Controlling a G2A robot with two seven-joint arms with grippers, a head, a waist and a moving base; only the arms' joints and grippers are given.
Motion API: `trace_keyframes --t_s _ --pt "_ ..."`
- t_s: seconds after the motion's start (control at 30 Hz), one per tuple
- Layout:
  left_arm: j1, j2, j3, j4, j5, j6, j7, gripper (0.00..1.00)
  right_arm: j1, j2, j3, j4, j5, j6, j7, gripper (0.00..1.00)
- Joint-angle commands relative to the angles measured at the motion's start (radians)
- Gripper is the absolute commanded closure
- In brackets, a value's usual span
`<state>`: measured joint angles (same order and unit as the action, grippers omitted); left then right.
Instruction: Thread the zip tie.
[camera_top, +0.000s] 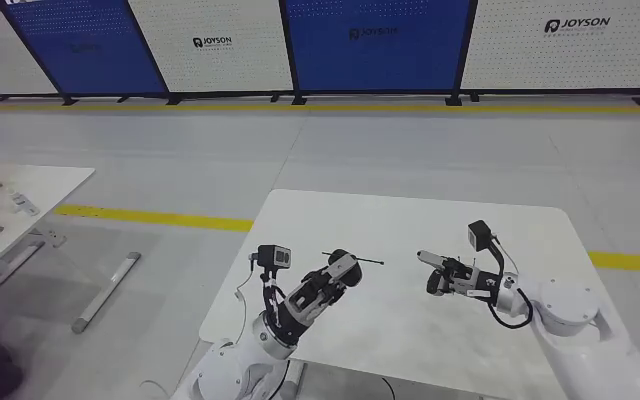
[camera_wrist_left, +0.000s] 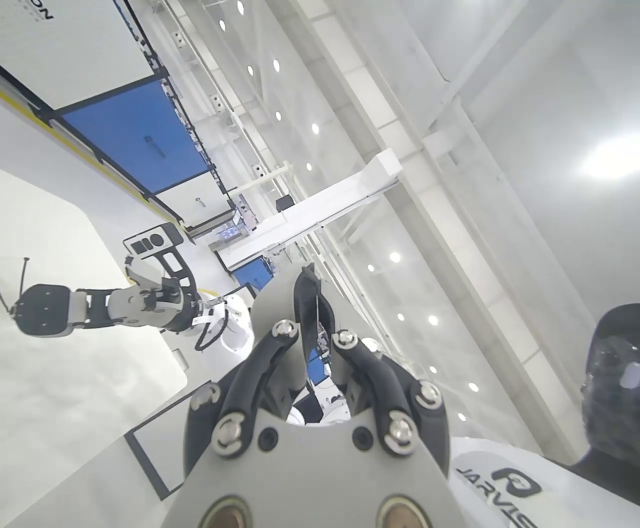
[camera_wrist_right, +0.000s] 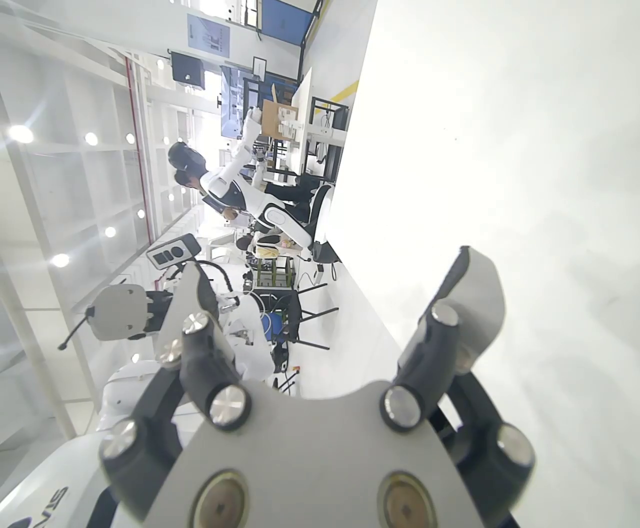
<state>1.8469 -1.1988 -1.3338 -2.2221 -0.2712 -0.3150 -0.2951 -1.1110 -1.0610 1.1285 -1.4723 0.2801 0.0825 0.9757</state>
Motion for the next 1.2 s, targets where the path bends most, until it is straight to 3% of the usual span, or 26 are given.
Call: trace_keyframes --t_s 0.0,0.17,0.3,0.5,0.7,0.87,1.0,1.17 --pt "0.0 0.0 0.0 0.0 0.0 0.0 0.0 1.0 0.0 0.0 0.0 0.0 0.0 0.0 0.0 0.0" --pt "-0.002 0.0 0.001 0.0 0.0 0.001 0.002 1.0 0.0 0.0 0.0 0.0 0.0 0.0 0.0 0.0" --pt "-0.016 -0.002 0.014 -0.041 -0.01 -0.008 0.026 1.0 0.0 0.0 0.0 0.0 0.0 0.0 0.0 0.0" --pt "0.002 -0.003 0.019 -0.109 -0.01 -0.025 0.027 1.0 0.0 0.0 0.0 0.0 0.0 0.0 0.0 0.0" --pt "0.012 -0.004 0.015 -0.115 -0.007 -0.025 0.018 1.0 0.0 0.0 0.0 0.0 0.0 0.0 0.0 0.0" --pt "0.005 -0.003 0.019 -0.055 0.006 -0.005 0.018 1.0 0.0 0.0 0.0 0.0 0.0 0.0 0.0 0.0" --pt "-0.026 -0.004 0.038 0.027 -0.003 0.043 0.015 1.0 0.0 0.0 0.0 0.0 0.0 0.0 0.0 0.0" --pt "-0.081 -0.007 0.066 0.148 -0.016 0.075 0.019 1.0 0.0 0.0 0.0 0.0 0.0 0.0 0.0 0.0"
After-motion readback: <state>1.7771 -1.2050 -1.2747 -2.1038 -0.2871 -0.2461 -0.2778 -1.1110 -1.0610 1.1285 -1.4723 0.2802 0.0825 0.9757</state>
